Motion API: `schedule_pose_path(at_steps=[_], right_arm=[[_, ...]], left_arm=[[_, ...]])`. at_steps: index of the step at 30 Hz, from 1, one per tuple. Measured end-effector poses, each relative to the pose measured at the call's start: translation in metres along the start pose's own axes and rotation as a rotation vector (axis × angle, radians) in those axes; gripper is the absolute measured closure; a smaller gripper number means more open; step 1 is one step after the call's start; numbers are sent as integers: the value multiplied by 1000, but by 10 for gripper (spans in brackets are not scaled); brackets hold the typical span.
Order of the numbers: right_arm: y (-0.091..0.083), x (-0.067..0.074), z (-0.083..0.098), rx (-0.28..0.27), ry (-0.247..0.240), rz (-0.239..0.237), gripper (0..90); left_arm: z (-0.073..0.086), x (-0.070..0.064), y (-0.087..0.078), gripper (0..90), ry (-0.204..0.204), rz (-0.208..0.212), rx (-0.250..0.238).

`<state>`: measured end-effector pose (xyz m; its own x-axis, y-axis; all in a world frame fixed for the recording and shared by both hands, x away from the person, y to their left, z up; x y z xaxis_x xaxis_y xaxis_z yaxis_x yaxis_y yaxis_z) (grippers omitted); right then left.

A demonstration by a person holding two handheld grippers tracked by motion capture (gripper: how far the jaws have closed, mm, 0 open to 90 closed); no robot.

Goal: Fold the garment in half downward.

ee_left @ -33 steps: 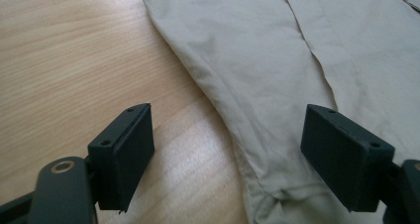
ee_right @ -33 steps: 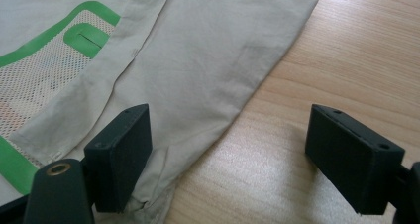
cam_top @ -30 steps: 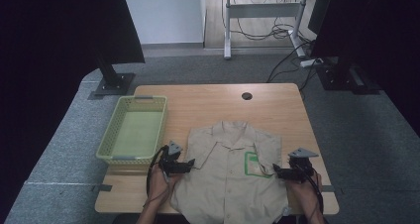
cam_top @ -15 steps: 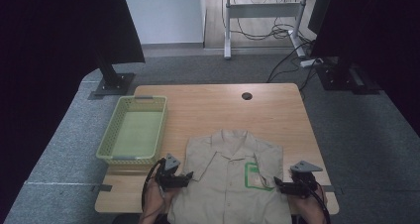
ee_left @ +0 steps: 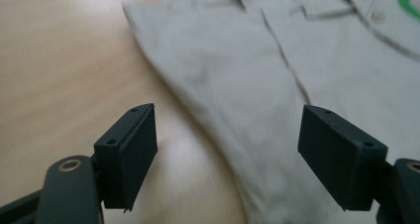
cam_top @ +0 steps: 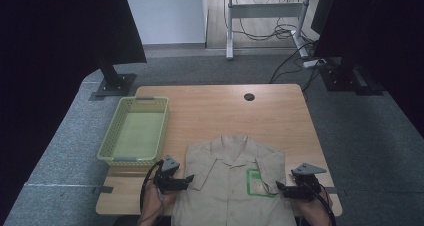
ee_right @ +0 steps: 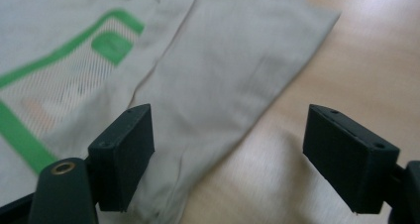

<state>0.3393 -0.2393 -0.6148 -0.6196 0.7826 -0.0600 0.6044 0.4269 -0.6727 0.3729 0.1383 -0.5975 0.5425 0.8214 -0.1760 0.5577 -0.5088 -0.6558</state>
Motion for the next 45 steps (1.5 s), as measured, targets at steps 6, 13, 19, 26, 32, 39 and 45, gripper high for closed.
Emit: schedule_pose_path(at_steps=[6, 13, 19, 26, 32, 39, 45], right_arm=[[4, -14, -23, -43, 10, 9, 134], [20, -39, -40, -39, 19, 31, 148], [38, -55, -42, -23, 17, 31, 213], [55, -64, -41, -15, -15, 16, 325], [54, -60, -45, -23, -48, -25, 670], [50, -49, -46, 30, -36, -44, 871], [33, -54, -75, -8, -88, 4, 876]], left_arm=[[-29, 3, 11, 227, 13, 25, -5], [-51, 13, 35, 213, 42, 24, -11], [-56, 32, 53, 226, 3, -5, 18], [-56, 41, 63, 259, -4, -29, 50], [-54, 42, 65, 494, 19, -64, 46], [-53, 33, 62, 880, 30, -36, 81], [-92, 31, 42, 887, 81, -65, -28]])
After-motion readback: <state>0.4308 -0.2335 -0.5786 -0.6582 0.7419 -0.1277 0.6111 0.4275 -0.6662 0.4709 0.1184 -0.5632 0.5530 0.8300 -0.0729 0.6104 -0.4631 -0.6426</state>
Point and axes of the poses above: each handheld gripper's, and its own axes: y roughly forward along the jaws, z roughly out of its underside, x roughly to its left, the point moved 9 cm from there along y, roughly forward along the jaws, and after that the axes turned 9 degrees about -y, right-handed, at the moved point
